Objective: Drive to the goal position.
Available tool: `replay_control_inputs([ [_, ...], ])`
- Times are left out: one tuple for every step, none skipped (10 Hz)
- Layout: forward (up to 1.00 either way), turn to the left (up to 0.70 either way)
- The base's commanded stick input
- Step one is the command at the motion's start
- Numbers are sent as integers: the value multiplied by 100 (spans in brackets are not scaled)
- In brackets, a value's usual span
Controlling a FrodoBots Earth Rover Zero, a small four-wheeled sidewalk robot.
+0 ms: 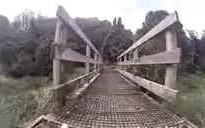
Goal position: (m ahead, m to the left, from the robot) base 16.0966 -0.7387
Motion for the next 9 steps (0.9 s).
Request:
replay_control_inputs([
  [100,-40],
  [100,-31],
  [100,-15],
  [100,0],
  [100,0],
  [100,0],
  [100,0],
  [100,0],
  [100,40],
])
